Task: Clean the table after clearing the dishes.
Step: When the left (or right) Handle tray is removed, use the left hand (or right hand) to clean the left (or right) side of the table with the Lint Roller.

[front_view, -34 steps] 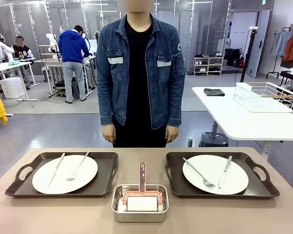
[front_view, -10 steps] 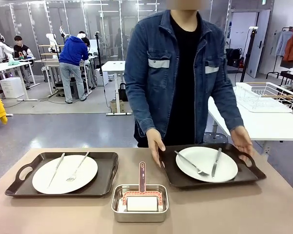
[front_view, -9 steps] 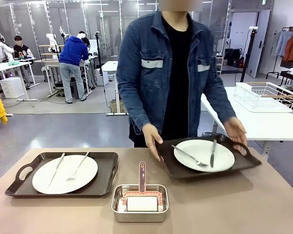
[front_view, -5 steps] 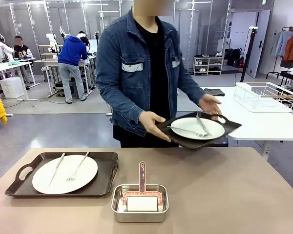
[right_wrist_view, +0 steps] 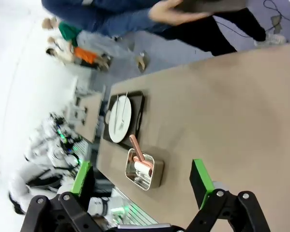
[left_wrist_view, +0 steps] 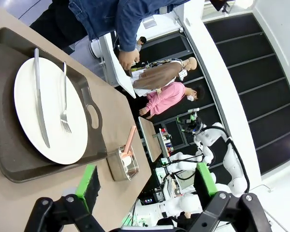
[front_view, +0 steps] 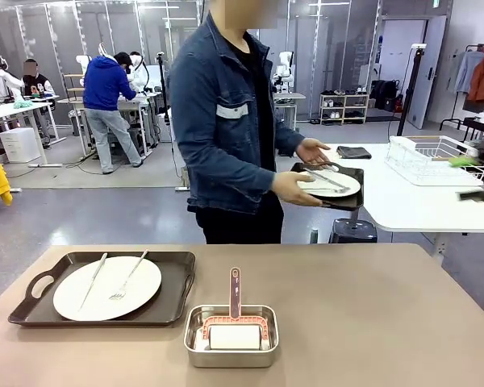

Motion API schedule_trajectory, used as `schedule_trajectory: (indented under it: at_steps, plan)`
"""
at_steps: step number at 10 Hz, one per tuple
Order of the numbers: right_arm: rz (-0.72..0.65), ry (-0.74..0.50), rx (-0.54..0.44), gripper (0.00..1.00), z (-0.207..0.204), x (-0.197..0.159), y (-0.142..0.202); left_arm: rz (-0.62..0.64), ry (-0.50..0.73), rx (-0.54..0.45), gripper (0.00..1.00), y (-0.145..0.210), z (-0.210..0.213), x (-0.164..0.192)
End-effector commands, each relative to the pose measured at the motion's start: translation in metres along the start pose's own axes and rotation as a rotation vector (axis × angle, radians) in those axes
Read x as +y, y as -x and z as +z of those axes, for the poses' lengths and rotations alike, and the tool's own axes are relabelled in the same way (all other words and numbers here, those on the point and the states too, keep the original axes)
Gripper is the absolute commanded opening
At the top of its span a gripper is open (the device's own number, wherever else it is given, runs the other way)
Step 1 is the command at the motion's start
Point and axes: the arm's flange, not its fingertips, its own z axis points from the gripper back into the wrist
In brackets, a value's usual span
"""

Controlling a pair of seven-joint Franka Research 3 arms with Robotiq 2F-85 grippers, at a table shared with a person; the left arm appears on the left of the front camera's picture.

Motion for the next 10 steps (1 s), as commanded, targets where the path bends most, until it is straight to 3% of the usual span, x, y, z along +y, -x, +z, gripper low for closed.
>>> schedule_trajectory:
  at_steps: [1, 3, 5, 8, 10]
  plan:
    - [0.123, 0.096, 0.139, 1.0, -0.054, 0.033, -0.031, -0.015, 0.012, 0.011, 1.0, 0.001, 0.005, -0.001]
    - [0.203, 0.088, 0.255, 1.0, -0.145, 0.081, -0.03, -0.015, 0.012, 0.011, 1.0, 0.001, 0.005, -0.001]
    - [0.405, 0.206, 0.407, 1.0, -0.237, 0.118, 0.016, -0.015, 0.012, 0.011, 1.0, 0.001, 0.005, -0.001]
    - [0.637, 0.297, 0.55, 1.0, -0.314, 0.127, 0.077, -0.015, 0.012, 0.011, 1.0, 0.001, 0.005, -0.001]
    - [0.75, 0.29, 0.619, 1.0, -0.353, 0.124, 0.088, -0.015, 0.012, 0.011, 1.0, 0.001, 0.005, -0.001]
